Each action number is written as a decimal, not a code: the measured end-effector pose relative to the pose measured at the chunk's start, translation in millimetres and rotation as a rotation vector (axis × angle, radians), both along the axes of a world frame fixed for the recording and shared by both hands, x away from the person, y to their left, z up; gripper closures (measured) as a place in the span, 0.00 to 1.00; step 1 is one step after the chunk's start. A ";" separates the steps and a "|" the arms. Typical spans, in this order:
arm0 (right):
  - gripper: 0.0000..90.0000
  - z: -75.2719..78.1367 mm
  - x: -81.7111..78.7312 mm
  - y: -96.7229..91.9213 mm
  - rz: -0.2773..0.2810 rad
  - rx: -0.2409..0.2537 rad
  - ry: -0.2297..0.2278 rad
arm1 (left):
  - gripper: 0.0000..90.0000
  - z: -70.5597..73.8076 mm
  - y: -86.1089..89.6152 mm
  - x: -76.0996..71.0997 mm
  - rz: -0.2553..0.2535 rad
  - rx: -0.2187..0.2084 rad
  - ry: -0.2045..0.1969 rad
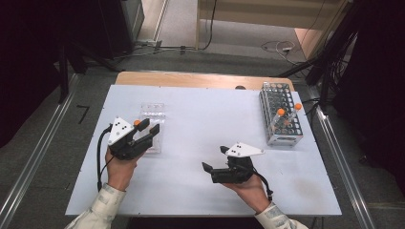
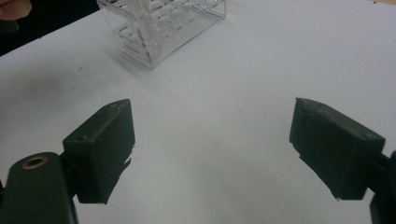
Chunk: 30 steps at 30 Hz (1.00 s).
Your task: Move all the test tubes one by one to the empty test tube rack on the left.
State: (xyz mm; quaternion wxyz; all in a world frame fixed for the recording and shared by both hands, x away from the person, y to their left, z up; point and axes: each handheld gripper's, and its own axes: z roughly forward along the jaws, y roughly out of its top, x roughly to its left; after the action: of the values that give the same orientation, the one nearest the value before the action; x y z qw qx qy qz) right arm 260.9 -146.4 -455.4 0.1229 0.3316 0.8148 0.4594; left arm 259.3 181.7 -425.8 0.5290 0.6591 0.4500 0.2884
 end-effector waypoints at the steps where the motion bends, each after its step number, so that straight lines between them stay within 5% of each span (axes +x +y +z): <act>1: 0.15 0.2 0.0 -0.4 -0.002 0.002 -0.001 | 0.56 0.9 -0.1 -0.6 0.001 -0.005 0.004; 11: 0.15 5.7 6.9 -15.4 -0.071 0.006 -0.041 | 0.29 5.6 -4.4 -6.3 0.022 -0.021 0.013; 16: 0.15 10.8 15.8 -33.0 -0.169 -0.009 -0.091 | 0.27 6.8 -4.8 -7.6 0.024 -0.026 0.009; 30: 0.16 18.8 47.8 -103.2 -0.435 0.015 -0.130 | 0.27 7.4 -4.8 -8.2 0.027 -0.027 0.008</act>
State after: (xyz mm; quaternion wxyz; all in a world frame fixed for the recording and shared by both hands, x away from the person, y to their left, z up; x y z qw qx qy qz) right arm 308.7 -249.7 -436.5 0.2689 0.4701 0.7110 0.4486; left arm 251.1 176.9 -418.4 0.5320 0.6470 0.4649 0.2866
